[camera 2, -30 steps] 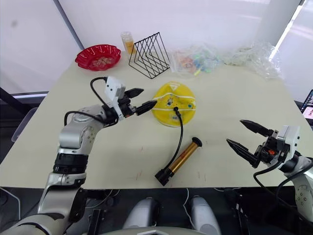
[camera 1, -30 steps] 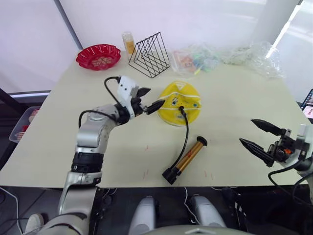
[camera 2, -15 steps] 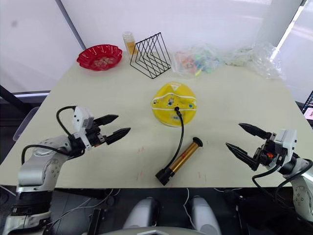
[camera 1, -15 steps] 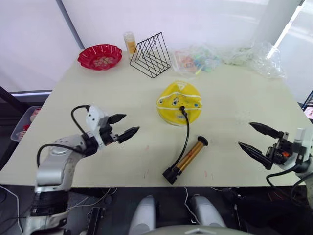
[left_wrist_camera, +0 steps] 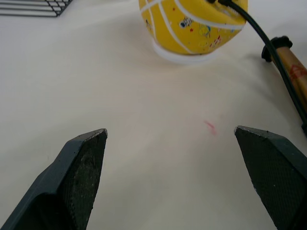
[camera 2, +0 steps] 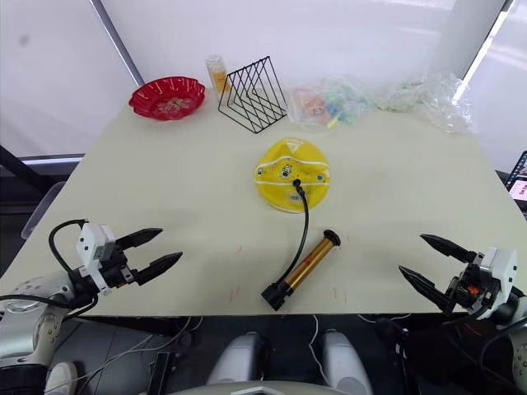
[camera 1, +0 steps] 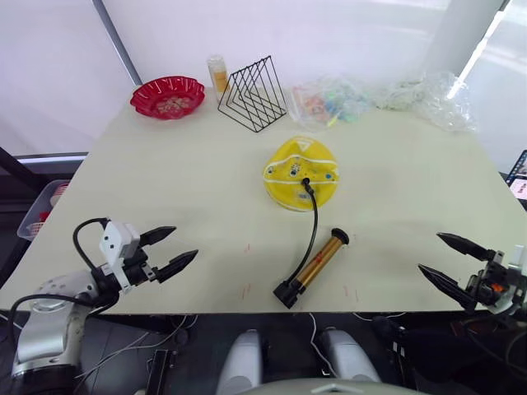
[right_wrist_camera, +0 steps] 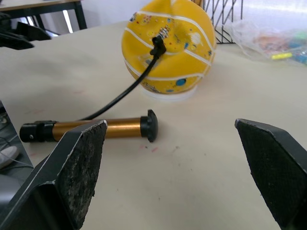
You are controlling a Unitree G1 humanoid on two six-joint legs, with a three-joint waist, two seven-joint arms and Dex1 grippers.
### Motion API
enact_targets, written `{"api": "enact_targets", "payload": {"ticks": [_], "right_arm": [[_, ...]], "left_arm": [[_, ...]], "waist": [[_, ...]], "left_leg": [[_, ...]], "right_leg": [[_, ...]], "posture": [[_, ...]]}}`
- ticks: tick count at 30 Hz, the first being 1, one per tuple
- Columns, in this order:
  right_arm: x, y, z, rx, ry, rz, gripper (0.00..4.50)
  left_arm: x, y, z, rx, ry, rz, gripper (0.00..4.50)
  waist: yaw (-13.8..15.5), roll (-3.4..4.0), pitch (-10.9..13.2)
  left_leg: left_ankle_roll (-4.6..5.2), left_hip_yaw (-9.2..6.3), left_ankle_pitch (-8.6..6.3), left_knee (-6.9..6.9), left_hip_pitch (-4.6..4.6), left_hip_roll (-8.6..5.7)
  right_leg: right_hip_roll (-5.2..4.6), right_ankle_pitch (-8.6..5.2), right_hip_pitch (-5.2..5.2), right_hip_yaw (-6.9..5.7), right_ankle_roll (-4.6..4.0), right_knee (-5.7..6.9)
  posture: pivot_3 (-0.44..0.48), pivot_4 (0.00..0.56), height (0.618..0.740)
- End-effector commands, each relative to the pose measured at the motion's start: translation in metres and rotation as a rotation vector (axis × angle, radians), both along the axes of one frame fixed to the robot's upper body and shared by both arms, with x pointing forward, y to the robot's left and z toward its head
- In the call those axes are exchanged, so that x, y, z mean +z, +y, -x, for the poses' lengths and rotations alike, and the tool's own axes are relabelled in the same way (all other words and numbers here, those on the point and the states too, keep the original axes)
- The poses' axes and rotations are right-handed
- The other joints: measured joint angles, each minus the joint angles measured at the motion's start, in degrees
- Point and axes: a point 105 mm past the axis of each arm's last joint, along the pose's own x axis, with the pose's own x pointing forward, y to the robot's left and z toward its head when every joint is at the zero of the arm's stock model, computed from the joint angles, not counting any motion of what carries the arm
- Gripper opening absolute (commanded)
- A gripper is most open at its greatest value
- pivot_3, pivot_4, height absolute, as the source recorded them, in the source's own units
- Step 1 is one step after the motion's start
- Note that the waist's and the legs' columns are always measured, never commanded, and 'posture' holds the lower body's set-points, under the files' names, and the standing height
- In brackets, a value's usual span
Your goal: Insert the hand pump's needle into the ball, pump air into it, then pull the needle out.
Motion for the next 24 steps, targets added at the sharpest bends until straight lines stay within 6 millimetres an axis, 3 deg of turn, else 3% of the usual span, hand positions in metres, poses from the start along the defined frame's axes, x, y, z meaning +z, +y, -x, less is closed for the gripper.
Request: {"api": "enact_targets", "payload": {"ticks": [1, 7, 15, 19, 24], "right_arm": [[0.009, -0.01, 0.005, -0.019, -0.044, 0.029, 4.5], [0.006, -0.016, 0.011, -0.02, -0.037, 0.054, 4.5], [0.015, 0.003, 0.015, 0.062, -0.068, 0.046, 4.5], [0.025, 0.013, 0.016, 0.098, -0.096, 0.023, 4.5], [0.028, 0.022, 0.016, 0.144, -0.078, 0.012, 4.5]], "left_arm": [[0.014, 0.011, 0.002, -0.001, -0.061, -0.03, 4.49], [0.019, -0.001, 0.004, -0.071, -0.057, -0.03, 4.49], [0.037, -0.054, 0.006, -0.287, -0.045, -0.017, 4.49], [0.036, -0.091, 0.014, -0.422, -0.011, -0.038, 4.49], [0.044, -0.121, 0.008, -0.504, 0.009, -0.017, 4.49]], "waist": [[0.0, 0.0, 0.0], [0.0, 0.0, 0.0], [0.0, 0.01, 0.0], [-0.1, 0.01, 0.0], [0.1, -0.07, 0.1]], "left_leg": [[0.0, 0.01, 0.0, 0.0, 0.0, 0.01], [0.0, 0.05, 0.0, -0.01, 0.01, 0.01], [0.0, 0.08, 0.0, 0.0, 0.05, 0.02], [0.0, 0.18, 0.0, -0.02, 0.14, 0.02], [0.0, 0.4, 0.0, -0.02, 0.39, 0.01]], "right_leg": [[0.0, 0.0, 0.0, 0.0, 0.0, 0.0], [-0.01, 0.0, 0.0, 0.02, 0.0, 0.01], [0.0, 0.0, 0.0, 0.08, 0.0, 0.09], [0.02, 0.02, 0.0, 0.18, 0.05, 0.18], [0.04, -0.02, 0.02, 0.41, 0.02, 0.44]], "posture": [[0.0, 0.15, 0.735], [0.0, 0.15, 0.735], [0.0, 0.15, 0.735], [0.0, 0.15, 0.735], [0.0, 0.15, 0.735]]}}
